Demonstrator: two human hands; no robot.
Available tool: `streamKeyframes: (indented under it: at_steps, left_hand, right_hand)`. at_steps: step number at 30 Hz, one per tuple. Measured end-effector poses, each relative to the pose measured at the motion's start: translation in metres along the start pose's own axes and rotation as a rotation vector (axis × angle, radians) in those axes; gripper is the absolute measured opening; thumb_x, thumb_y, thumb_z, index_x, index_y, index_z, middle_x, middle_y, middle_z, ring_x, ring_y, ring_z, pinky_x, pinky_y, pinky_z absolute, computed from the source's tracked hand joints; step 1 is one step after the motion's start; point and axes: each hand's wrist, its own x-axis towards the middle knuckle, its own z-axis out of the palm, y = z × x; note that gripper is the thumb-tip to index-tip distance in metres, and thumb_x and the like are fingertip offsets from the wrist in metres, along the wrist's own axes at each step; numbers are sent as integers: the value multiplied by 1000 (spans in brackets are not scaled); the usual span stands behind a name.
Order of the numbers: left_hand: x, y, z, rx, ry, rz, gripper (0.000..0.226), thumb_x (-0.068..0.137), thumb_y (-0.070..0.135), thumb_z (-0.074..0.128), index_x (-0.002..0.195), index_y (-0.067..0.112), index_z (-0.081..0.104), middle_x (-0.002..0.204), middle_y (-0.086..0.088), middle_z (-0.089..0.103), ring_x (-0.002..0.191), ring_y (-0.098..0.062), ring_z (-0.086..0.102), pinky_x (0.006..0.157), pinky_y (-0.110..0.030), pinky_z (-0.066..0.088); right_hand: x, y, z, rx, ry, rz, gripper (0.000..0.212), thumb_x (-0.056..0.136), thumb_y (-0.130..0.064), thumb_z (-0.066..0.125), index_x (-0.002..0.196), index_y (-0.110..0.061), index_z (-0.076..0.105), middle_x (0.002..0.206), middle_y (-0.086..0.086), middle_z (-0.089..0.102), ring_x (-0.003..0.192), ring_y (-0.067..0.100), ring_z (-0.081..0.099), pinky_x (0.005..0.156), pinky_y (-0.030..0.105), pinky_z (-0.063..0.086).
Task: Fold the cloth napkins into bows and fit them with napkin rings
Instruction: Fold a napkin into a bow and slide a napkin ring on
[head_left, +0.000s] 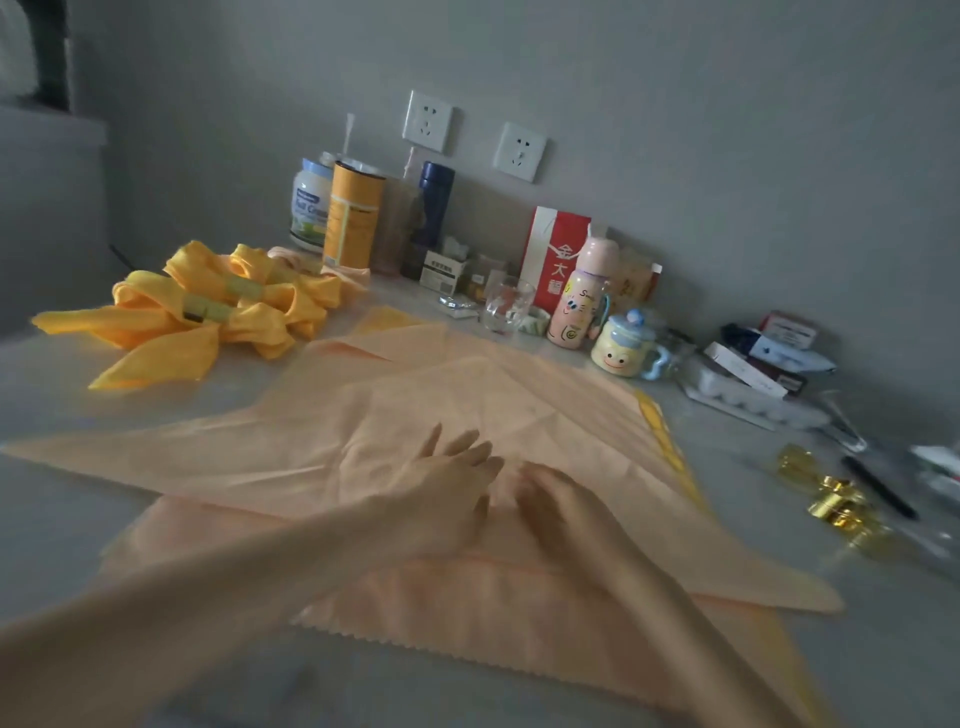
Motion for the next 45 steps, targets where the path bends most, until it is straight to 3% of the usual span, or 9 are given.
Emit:
streamKeyframes:
  at_steps: [7,16,21,23,26,29,31,36,45]
  left_hand:
    - [2,6,14,20,-188,-74,103,67,86,3,150,25,-1,158,6,-10,144,-9,-13,113,-55,-10]
    - [7,2,20,-18,-135,-41,147,20,91,-28,150,29,-1,157,9,-10,144,-9,-12,113,-54,-11]
    - [7,3,19,-16,-137,-37,150,17,91,-29,150,29,0,157,10,-10,144,-9,-11,114,-55,-9]
    - [6,3,20,-9,-140,-33,146,21,92,-27,150,28,0,158,9,-10,144,-9,-11,114,-55,-9]
    - [4,6,17,60,-125,-23,123,47,90,-12,150,26,0,158,6,-9,145,-12,-11,112,-58,-12]
    - [7,9,9,201,-83,26,123,46,88,-17,150,24,1,158,1,-8,145,-17,-13,109,-59,-18]
    - [10,14,4,215,-48,65,98,73,83,-1,151,23,2,158,-1,-8,145,-17,-13,110,-56,-17]
    - [14,13,-10,-10,50,-10,49,101,38,26,148,24,19,157,3,13,145,-12,2,115,-50,-1]
    - [53,-85,-38,-125,69,-232,36,97,29,43,133,22,48,141,0,45,129,-21,42,104,-28,34]
  right_hand:
    - [-8,8,0,-228,-160,25,55,99,-45,29,149,-24,19,158,-8,6,144,4,1,115,25,-3]
    - [-58,67,-48,-244,-241,269,65,94,-57,28,149,-32,5,151,-22,-9,127,-10,-17,105,15,-12]
    - [-99,121,-82,-266,-173,479,125,46,-100,1,149,-29,-2,157,-11,-10,140,1,-13,111,22,-5]
    - [-111,141,-96,-320,-194,608,135,41,-101,0,149,-22,-8,157,-5,-12,144,13,-13,115,29,-6]
    - [-115,143,-115,-488,-102,660,93,87,-66,38,150,-11,-4,158,7,-5,146,21,-4,117,31,3]
    - [-93,108,-108,-430,165,442,60,94,-18,51,146,-8,23,155,8,21,143,20,17,112,23,13]
    - [-70,67,-84,-261,231,251,48,93,-6,49,139,-7,39,145,6,39,137,19,33,103,13,20]
    - [-7,-11,-22,-64,114,-39,40,96,-10,43,136,-10,44,144,2,42,134,12,35,101,8,19]
    - [73,31,-25,13,148,244,36,94,0,37,126,-7,54,133,9,54,123,21,49,94,18,33]
